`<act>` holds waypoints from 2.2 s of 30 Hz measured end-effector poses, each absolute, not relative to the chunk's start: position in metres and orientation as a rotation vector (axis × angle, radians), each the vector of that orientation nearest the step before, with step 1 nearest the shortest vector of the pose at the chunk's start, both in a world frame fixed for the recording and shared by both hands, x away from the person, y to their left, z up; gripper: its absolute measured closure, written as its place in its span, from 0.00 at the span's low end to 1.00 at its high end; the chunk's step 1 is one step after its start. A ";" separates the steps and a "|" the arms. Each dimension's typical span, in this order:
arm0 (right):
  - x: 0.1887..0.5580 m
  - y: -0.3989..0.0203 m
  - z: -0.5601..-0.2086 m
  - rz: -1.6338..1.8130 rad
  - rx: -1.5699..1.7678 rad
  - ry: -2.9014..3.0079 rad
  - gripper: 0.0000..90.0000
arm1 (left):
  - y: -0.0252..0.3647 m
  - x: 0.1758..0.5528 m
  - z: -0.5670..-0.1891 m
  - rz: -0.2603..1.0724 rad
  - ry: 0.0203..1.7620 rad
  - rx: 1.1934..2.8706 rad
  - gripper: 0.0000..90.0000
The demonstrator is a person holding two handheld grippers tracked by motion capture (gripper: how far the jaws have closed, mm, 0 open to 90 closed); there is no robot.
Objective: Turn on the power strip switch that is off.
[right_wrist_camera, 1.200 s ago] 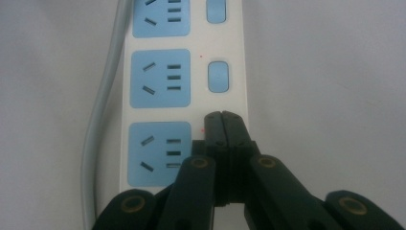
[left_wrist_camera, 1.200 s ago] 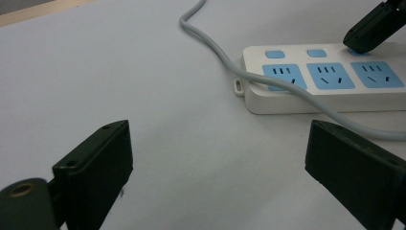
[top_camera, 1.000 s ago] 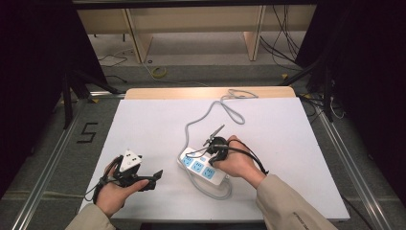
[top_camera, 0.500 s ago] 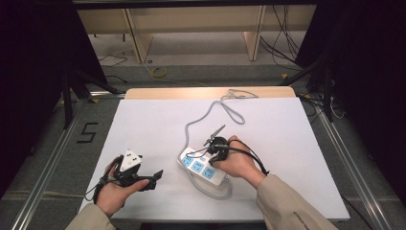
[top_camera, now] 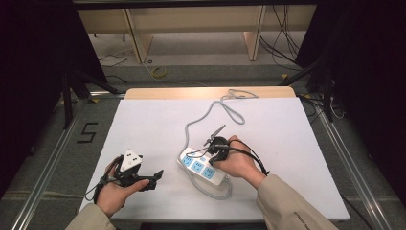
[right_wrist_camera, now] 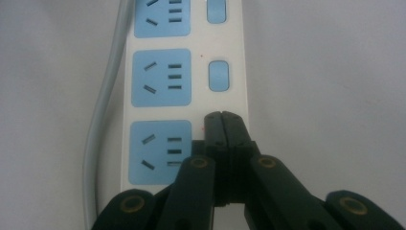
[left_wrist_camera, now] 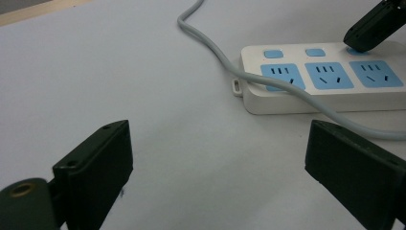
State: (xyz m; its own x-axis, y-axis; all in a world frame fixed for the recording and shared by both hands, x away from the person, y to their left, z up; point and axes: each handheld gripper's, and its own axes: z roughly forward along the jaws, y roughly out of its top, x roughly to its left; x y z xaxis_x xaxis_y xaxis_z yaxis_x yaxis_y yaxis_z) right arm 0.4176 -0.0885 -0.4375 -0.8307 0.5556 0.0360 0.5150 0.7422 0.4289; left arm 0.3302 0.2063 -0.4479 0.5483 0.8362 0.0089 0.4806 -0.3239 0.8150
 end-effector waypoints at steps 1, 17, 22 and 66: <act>0.418 -0.089 -0.437 0.657 0.875 2.845 1.00 | 0.206 0.330 -0.448 0.559 1.063 1.979 0.10; 0.419 -0.095 -0.431 0.740 0.867 2.793 1.00 | 0.206 0.330 -0.448 0.558 1.063 1.980 0.10; 0.417 -0.097 -0.428 0.761 0.871 2.778 0.98 | 0.207 0.330 -0.448 0.562 1.064 1.981 0.10; 0.404 -0.156 -0.411 0.979 0.983 2.582 0.79 | 0.204 0.331 -0.449 0.553 1.076 1.981 0.10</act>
State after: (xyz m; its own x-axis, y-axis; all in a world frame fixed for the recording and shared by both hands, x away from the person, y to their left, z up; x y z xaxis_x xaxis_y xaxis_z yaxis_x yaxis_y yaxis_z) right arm 0.4039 -0.1563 -0.4114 -0.7552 0.6545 0.0371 0.5146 0.5568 0.6520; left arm 0.3306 0.2042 -0.4487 0.5429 0.8398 0.0025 0.4914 -0.3201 0.8100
